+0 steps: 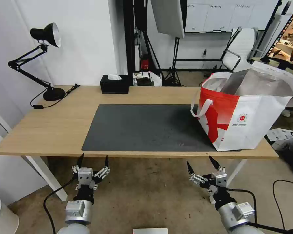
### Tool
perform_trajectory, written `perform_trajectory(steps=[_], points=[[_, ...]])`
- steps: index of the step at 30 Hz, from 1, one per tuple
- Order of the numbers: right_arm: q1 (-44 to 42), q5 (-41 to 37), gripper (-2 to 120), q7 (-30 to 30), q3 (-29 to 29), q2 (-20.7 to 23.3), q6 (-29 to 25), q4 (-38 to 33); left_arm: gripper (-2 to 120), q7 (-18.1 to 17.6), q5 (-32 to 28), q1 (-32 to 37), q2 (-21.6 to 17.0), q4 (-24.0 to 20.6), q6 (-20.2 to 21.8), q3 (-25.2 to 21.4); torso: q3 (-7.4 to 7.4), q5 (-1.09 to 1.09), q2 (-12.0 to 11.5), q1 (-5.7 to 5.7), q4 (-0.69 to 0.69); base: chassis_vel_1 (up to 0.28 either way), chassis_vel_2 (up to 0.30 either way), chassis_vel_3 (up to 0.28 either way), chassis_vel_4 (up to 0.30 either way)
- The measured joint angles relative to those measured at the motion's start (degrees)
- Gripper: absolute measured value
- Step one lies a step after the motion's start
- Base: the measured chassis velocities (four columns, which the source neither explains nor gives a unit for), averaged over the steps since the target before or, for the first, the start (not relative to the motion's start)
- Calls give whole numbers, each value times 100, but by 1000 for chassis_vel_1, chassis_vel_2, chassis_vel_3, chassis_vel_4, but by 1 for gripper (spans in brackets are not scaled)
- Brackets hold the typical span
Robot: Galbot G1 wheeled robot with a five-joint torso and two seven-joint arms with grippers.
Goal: Pick up the trash from the table and place it into the takeout bag.
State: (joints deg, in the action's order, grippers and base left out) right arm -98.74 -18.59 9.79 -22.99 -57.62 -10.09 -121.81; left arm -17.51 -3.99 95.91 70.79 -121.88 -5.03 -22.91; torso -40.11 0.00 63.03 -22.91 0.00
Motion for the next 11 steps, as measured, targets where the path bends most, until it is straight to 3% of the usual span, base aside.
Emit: perform_trajectory(steps=[11], points=[[0,0,100,0,0,0,0,0,100,1,-3,-1,-2,-1,2,0,0,0,0,0,0,0,0,0,0]])
